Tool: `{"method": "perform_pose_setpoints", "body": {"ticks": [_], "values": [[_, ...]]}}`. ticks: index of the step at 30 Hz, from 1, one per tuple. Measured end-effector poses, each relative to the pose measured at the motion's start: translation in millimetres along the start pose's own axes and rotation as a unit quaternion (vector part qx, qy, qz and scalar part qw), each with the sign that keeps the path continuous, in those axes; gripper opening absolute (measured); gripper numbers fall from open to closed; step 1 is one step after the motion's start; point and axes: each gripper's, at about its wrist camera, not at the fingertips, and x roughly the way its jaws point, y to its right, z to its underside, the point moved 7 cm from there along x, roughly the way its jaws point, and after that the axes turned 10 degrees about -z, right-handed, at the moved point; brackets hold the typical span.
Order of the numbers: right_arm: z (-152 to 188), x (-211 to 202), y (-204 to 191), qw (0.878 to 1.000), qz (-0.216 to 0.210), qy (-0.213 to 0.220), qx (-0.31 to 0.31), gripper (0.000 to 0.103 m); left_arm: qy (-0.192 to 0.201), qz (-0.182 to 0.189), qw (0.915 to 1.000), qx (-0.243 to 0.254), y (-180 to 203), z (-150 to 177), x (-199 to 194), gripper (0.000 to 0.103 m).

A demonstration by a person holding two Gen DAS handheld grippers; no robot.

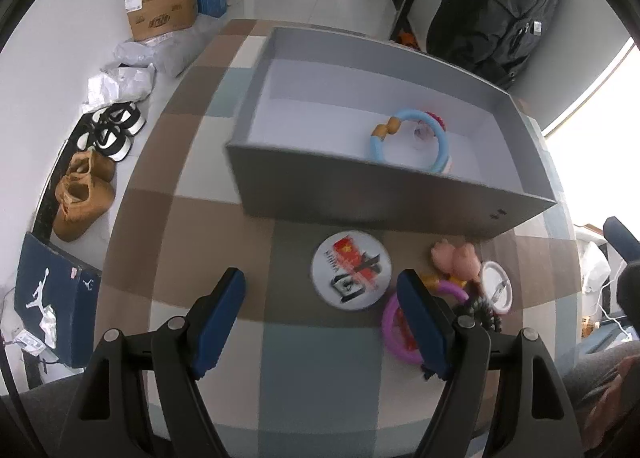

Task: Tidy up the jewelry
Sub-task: 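Withdraw both grippers from the box back toward the loose items, then grasp the white round badge with the left gripper while the right grasps the white compact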

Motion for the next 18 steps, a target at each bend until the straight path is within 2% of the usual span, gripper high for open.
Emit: {"method": "perform_pose_setpoints", "body": {"ticks": [4, 14, 18], "values": [[0.0, 0.4, 2.5, 1.000, -0.001, -0.002, 0.004, 0.103, 0.003, -0.002, 1.0000, 0.005, 1.9, -1.7, -0.9, 0.075], [0.0, 1.2, 6.0, 1.000, -0.003, -0.004, 0.008, 0.103, 0.004, -0.070, 0.9962, 0.053, 1.2, 0.1, 6.8, 0.067], [0.1, 2.2, 5.8, 1.000, -0.004, -0.004, 0.007, 0.103, 0.008, -0.070, 0.9955, 0.063, 0.5, 2.6, 4.4, 0.064]]}}
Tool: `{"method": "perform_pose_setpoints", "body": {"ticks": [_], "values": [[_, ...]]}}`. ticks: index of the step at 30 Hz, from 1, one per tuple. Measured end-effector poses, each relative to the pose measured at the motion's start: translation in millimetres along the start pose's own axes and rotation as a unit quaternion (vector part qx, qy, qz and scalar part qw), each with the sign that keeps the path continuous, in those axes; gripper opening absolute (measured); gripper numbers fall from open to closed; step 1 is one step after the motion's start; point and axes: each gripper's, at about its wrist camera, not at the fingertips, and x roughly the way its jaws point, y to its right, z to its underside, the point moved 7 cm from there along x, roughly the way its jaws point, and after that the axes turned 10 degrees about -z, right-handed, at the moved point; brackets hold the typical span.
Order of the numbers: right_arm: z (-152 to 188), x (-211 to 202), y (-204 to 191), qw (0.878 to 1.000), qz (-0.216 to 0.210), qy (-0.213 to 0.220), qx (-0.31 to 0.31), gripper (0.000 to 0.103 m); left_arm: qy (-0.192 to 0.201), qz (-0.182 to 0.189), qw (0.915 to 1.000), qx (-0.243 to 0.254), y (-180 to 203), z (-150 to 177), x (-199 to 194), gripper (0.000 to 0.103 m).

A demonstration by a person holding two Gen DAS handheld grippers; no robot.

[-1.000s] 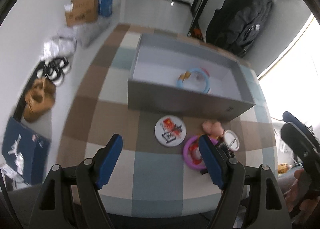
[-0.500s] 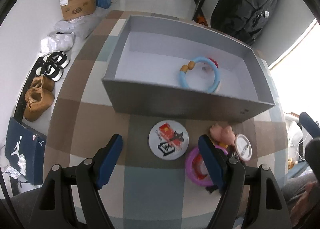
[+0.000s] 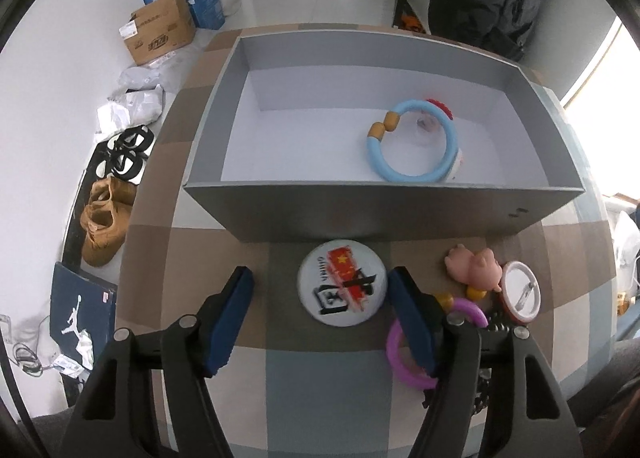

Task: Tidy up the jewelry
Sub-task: 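Grasp the white round badge with the left gripper while the right grasps the white compact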

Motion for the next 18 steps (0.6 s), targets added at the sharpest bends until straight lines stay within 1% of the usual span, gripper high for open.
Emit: {"method": "perform_pose_setpoints", "body": {"ticks": [2, 4, 5, 6, 8, 10, 14, 18], "values": [[0.3, -0.6, -0.7, 1.000, 0.000, 0.000, 0.000, 0.103, 0.002, 0.003, 1.0000, 0.006, 2.7, 0.2, -2.3, 0.058], [0.2, -1.2, -2.3, 1.000, -0.001, 0.001, -0.001, 0.103, 0.005, 0.009, 0.9998, 0.015, 4.9, 0.9, -4.6, 0.046], [0.4, -1.6, -2.5, 1.000, -0.001, 0.001, -0.002, 0.103, 0.006, 0.011, 0.9998, 0.018, 6.3, 0.2, -5.0, 0.043], [0.9, -1.1, -2.2, 1.000, 0.002, -0.001, -0.002, 0.103, 0.007, 0.016, 0.9996, 0.021, 8.1, 0.3, -5.7, 0.037], [2.0, -0.2, -1.1, 1.000, 0.004, -0.003, -0.003, 0.103, 0.006, 0.017, 0.9996, 0.022, 9.3, -0.6, -5.8, 0.037], [2.2, -0.1, 1.5, 1.000, 0.007, -0.004, 0.000, 0.103, 0.004, 0.029, 0.9995, 0.015, 7.0, -1.6, -5.7, 0.037], [2.3, -1.8, 11.5, 1.000, 0.012, -0.005, 0.014, 0.103, -0.006, 0.064, 0.9979, -0.009, 2.0, -3.4, -4.9, 0.037], [6.0, -1.6, 27.2, 0.999, 0.035, -0.021, 0.023, 0.103, -0.012, 0.089, 0.9955, -0.029, -1.1, -4.8, -7.9, 0.037]]}}
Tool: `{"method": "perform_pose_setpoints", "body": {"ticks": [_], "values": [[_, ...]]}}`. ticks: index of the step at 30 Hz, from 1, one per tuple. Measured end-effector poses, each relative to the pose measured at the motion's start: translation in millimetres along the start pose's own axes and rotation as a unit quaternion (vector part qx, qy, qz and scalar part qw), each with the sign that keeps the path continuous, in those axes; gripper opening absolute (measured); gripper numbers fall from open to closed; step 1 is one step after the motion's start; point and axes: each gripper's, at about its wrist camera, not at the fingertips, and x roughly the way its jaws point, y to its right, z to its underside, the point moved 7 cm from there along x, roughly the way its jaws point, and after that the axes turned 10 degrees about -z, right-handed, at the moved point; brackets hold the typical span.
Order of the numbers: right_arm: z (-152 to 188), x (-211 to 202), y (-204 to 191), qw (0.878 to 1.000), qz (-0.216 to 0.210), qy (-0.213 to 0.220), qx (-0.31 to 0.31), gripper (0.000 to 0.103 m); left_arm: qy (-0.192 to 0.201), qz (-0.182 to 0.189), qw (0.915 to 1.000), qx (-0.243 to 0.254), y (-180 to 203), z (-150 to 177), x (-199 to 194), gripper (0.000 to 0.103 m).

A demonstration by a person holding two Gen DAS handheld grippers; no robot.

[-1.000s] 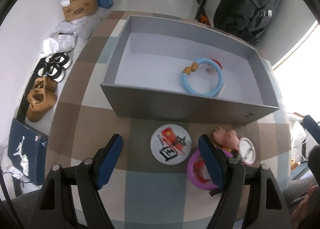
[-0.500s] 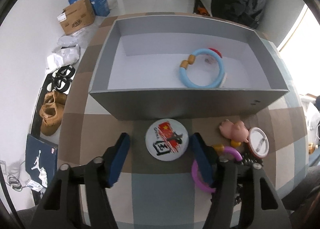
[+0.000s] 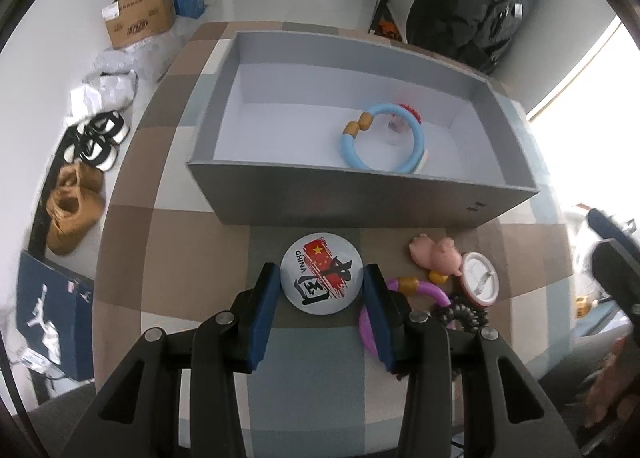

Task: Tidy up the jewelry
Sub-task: 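Grasp the white round badge with the left gripper while the right grasps the white compact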

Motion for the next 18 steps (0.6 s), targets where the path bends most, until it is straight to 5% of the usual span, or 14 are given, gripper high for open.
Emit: {"method": "perform_pose_setpoints", "body": {"ticks": [4, 7, 12, 18], "values": [[8.7, 5.9, 12.6, 0.999, 0.017, -0.028, -0.003, 0.102, 0.013, 0.024, 0.9995, -0.013, -0.2, -4.2, -15.1, 0.037], [20.0, 14.0, 15.2, 0.998, 0.027, -0.056, -0.017, 0.090, 0.024, 0.041, 0.9986, -0.021, 1.0, -6.5, -25.5, 0.037], [36.2, 29.1, 4.2, 0.996, -0.030, -0.086, -0.008, 0.082, 0.035, 0.062, 0.9972, -0.023, 4.6, -10.7, -34.7, 0.037], [45.0, 48.5, -8.6, 0.992, -0.032, -0.115, -0.035, 0.077, 0.040, 0.080, 0.9957, -0.023, 2.5, -11.2, -42.5, 0.037]]}}
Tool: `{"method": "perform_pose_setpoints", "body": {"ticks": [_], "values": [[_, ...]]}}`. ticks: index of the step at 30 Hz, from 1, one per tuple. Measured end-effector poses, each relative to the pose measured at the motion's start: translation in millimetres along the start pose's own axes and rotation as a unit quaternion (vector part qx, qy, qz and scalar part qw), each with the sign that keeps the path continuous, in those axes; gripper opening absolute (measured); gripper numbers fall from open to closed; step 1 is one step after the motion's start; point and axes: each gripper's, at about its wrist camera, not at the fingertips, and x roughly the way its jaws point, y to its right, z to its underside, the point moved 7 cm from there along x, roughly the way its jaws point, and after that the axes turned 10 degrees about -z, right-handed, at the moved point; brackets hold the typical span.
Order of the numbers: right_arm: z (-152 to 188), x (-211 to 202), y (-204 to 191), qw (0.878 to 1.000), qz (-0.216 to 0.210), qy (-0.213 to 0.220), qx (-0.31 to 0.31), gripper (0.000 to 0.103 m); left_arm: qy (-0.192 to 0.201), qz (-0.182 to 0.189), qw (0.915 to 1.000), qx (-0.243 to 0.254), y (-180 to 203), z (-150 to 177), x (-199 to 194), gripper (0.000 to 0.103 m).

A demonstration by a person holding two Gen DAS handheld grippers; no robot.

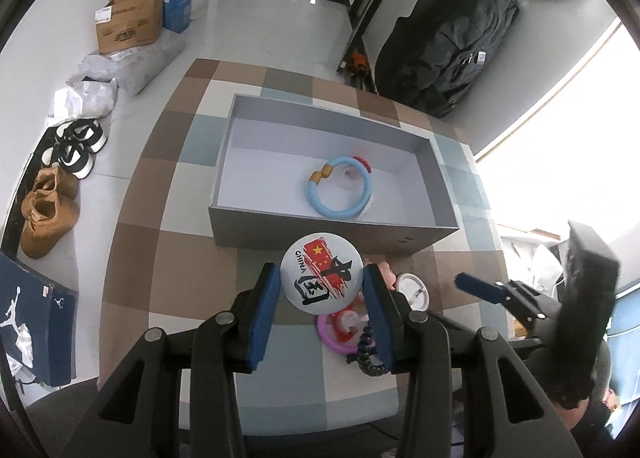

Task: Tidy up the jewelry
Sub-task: 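Grasp the white round badge with the left gripper while the right grasps the white compact, then carry both white discs over the grey box and open both grippers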

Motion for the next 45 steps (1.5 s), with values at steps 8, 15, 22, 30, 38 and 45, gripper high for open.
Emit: {"method": "perform_pose_setpoints", "body": {"ticks": [8, 15, 22, 30, 38, 45], "values": [[-2.9, 12.2, -11.8, 0.999, 0.028, 0.000, -0.042, 0.065, -0.002, 0.012, 0.9999, -0.002, -2.1, 0.9, -2.8, 0.037], [-3.0, 11.6, -22.5, 0.997, 0.030, 0.004, -0.071, 0.040, -0.003, 0.014, 0.9999, -0.001, -2.1, 0.7, -3.7, 0.037], [-6.3, 6.7, -15.2, 0.999, 0.010, 0.011, -0.038, 0.040, 0.001, 0.015, 0.9999, -0.001, -0.6, 0.4, -4.5, 0.037], [-25.7, -30.5, -17.2, 0.996, -0.033, 0.076, -0.011, 0.040, 0.023, 0.021, 0.9995, -0.008, -3.1, -8.1, -10.4, 0.037], [-53.3, -57.6, -34.6, 0.987, -0.073, 0.140, -0.014, 0.040, 0.051, 0.029, 0.9982, -0.009, 0.7, -24.4, -16.2, 0.037], [-78.9, -60.3, -38.4, 0.982, -0.095, 0.162, -0.006, 0.040, 0.059, 0.030, 0.9978, -0.007, 6.2, -37.7, -10.8, 0.037]]}}
